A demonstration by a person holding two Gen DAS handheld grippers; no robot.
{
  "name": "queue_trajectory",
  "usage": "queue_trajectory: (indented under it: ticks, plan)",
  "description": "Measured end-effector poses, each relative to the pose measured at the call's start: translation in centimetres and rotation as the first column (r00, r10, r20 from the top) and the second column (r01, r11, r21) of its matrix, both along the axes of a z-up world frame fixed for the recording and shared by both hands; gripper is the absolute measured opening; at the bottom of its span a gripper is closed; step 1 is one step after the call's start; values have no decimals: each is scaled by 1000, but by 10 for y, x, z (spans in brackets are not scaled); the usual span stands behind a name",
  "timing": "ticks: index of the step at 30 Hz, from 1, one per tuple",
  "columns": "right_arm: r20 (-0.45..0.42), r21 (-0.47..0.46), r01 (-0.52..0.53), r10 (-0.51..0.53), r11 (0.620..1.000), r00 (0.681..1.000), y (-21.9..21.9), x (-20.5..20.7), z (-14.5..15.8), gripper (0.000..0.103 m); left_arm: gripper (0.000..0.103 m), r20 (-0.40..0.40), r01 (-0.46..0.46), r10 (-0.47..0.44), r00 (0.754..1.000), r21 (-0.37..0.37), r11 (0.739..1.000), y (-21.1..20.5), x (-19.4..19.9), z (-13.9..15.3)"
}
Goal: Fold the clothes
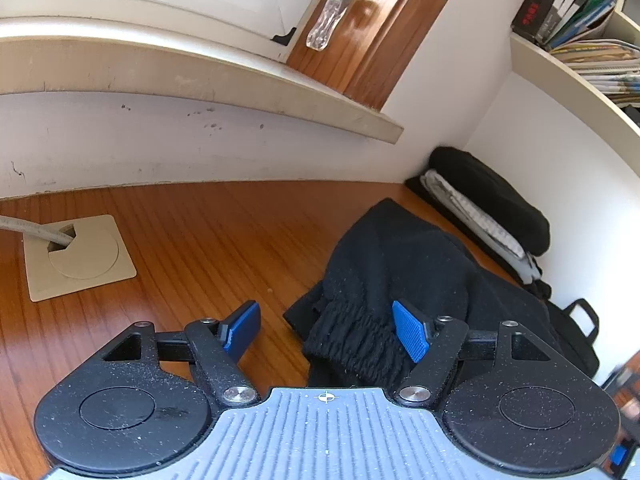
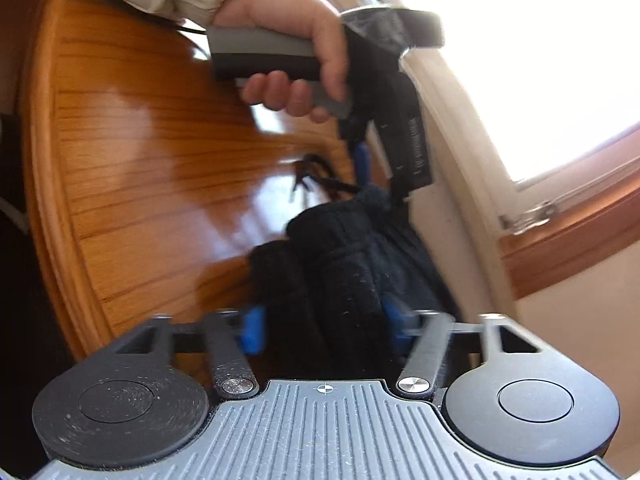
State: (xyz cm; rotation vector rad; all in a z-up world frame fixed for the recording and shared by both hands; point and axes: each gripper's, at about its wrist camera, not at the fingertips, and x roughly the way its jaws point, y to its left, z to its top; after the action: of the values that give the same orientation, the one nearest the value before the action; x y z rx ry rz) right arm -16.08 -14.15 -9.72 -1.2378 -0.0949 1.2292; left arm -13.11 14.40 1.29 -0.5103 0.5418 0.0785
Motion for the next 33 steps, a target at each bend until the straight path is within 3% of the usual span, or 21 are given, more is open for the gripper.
queue_trajectory:
  ticks: [4,8,13,19,21,23,24,26,29,33]
  plan:
    - [-6,60,12,-12,998,1000,-2,4,8,27,76,15,-25,26,1000,-22,999,3,-3,2]
    - [-18,197,66,-64,978,998,-7,10,38,22,77,39,-47,53,998,-143,989,15,-6,1]
    - [-42,269,111,-104,957,994,-14,18,57,20,77,51,-28,46,998,-320,947,25,-4,-6]
    - [-2,283,101,-105,954,994,-16,18,57,19,77,65,0,32,997,-449,894,29,0,-11]
    - [-4,294,107,-110,950,994,-19,21,60,19,76,66,17,11,998,-411,911,22,4,-5]
    - [-17,307,115,-116,945,993,-21,26,68,19,61,83,18,13,996,-362,932,14,7,3]
    - [-18,310,115,-115,944,993,-23,27,71,19,44,98,21,14,995,-350,936,11,9,9]
    - [-29,308,113,-110,944,994,-26,29,77,19,35,114,10,24,993,-290,957,5,9,24]
    - [-47,315,109,-100,943,994,-32,30,83,19,32,141,19,11,990,-211,977,-2,9,42]
    - [-86,325,129,-106,937,991,-37,26,82,19,30,138,7,17,990,-173,985,-2,7,49]
